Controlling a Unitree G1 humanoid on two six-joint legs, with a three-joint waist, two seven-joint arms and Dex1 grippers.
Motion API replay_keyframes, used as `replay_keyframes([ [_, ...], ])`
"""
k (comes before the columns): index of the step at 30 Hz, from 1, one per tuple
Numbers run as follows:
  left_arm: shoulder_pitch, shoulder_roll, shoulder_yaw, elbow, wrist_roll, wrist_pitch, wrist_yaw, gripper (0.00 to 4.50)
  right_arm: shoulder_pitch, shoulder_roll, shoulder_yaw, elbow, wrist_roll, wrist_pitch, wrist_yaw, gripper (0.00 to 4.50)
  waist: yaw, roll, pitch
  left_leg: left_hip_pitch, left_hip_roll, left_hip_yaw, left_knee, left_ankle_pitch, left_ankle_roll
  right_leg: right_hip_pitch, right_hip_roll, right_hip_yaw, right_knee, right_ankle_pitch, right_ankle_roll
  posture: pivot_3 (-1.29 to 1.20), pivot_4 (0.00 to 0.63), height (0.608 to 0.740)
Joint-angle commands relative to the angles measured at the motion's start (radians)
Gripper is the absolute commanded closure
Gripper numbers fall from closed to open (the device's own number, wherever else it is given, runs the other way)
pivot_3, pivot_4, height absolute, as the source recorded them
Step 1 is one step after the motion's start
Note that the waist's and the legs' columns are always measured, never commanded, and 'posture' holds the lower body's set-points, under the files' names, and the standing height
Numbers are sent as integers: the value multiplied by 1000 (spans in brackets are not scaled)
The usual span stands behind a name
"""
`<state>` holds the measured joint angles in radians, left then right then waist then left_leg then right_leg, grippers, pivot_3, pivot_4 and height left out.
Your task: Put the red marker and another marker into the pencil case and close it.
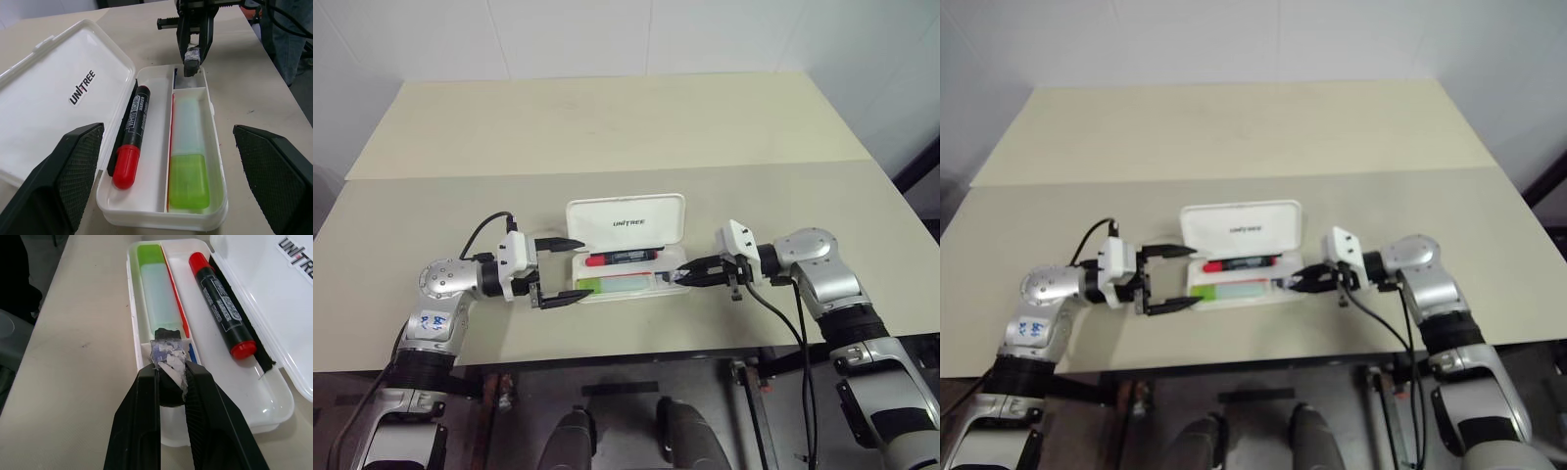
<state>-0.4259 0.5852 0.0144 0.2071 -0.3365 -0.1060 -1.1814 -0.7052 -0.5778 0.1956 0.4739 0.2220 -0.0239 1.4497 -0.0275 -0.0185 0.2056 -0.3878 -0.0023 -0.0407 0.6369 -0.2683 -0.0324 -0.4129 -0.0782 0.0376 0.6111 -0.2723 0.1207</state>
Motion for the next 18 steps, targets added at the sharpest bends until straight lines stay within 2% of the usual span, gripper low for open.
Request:
replay_keyframes([
  [1,-9,10,13,-30,-9,0,3,0,-28,18,-17,-1,4,-12,-4,2796,0,0,0,0,0,0,0,0,0,0,0,0,0,0,0,0,150,740],
  [8,-13,16,18,-30,-8,2,6,0,-44,24,-23,9,-13,-49,-2,181,0,0,0,0,0,0,0,0,0,0,0,0,0,0,0,0,150,740],
  [9,-13,16,18,-31,-8,2,8,0,-48,24,-31,-10,-5,-46,-7,47,0,0,0,0,0,0,0,0,0,0,0,0,0,0,0,0,150,740],
  [18,2,33,41,-38,-22,12,8,0,43,-30,-133,-258,96,77,-74,47,3,0,0,0,0,-1,0,0,0,0,0,0,0,0,0,0,150,740],
])
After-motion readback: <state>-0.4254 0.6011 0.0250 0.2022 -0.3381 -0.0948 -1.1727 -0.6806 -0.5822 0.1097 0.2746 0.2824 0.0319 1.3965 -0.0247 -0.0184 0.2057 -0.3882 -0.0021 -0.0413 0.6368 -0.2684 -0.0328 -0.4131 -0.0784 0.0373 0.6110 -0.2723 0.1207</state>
